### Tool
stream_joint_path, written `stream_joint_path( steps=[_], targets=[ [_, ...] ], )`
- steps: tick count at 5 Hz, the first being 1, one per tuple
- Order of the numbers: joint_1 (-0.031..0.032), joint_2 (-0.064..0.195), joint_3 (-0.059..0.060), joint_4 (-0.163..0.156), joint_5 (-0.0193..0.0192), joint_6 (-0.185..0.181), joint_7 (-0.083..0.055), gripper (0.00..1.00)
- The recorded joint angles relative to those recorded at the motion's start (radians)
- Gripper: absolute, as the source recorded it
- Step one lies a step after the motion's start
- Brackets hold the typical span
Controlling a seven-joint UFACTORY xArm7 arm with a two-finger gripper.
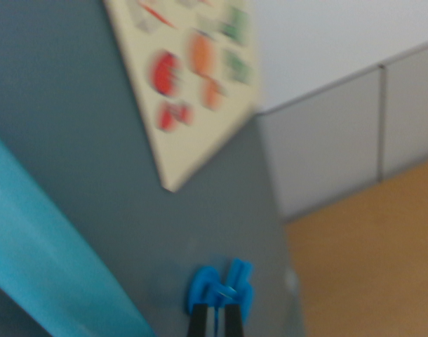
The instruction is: Close fridge door
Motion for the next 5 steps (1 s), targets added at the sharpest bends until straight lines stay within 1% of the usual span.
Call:
stream_joint_path(
  steps=[1,2,3,4,5],
  targets=[
    [0.0000,0.000,0.000,0.000,0.0000,0.000,0.000,1.00],
    [0.0000,0.031,0.044,0.023,0.0000,0.000,0.000,1.00],
    [0.0000,0.031,0.044,0.023,0.0000,0.000,0.000,1.00],
    [0.0000,0.069,0.084,0.056,0.0000,0.000,0.000,1.00],
    [0.0000,0.069,0.084,0.056,0.0000,0.000,0.000,1.00]
  ],
)
